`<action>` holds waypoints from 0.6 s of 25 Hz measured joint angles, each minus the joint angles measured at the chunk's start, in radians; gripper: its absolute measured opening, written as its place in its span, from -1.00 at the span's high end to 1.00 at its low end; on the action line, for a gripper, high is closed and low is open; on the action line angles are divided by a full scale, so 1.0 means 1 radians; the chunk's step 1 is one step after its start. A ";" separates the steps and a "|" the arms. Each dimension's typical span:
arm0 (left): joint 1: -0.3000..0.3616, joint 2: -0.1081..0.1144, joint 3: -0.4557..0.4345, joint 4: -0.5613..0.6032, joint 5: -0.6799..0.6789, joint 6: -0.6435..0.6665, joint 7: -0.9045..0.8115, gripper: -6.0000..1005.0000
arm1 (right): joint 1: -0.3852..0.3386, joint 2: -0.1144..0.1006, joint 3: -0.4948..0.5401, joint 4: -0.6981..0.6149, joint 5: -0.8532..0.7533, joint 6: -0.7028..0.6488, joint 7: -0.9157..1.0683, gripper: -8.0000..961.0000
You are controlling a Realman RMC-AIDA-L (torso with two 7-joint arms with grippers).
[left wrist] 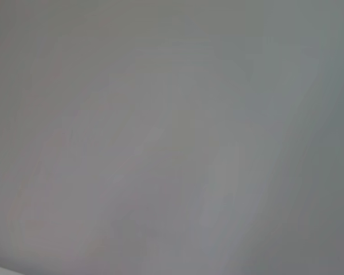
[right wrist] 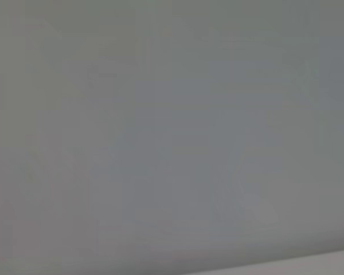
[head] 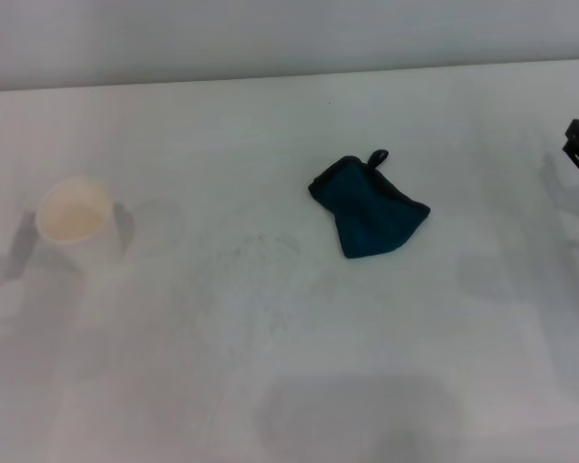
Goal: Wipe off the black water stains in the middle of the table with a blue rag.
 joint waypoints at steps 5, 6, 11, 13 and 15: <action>0.005 0.001 0.006 -0.023 0.023 0.002 -0.018 -0.78 | -0.011 0.000 -0.007 0.008 -0.004 0.023 0.000 -0.78; 0.005 0.001 0.006 -0.025 0.027 0.003 -0.021 -0.78 | -0.012 0.000 -0.011 0.013 -0.010 0.026 0.000 -0.78; 0.004 -0.006 -0.003 -0.021 0.008 -0.012 -0.032 -0.78 | -0.012 -0.001 -0.018 0.026 -0.034 0.051 0.025 -0.78; -0.005 -0.006 -0.004 -0.016 -0.019 -0.016 -0.055 -0.78 | -0.016 -0.003 -0.018 0.032 -0.046 0.066 0.047 -0.78; -0.014 -0.004 -0.004 -0.014 -0.026 -0.032 -0.067 -0.78 | -0.024 -0.004 -0.019 0.032 -0.076 0.078 0.062 -0.78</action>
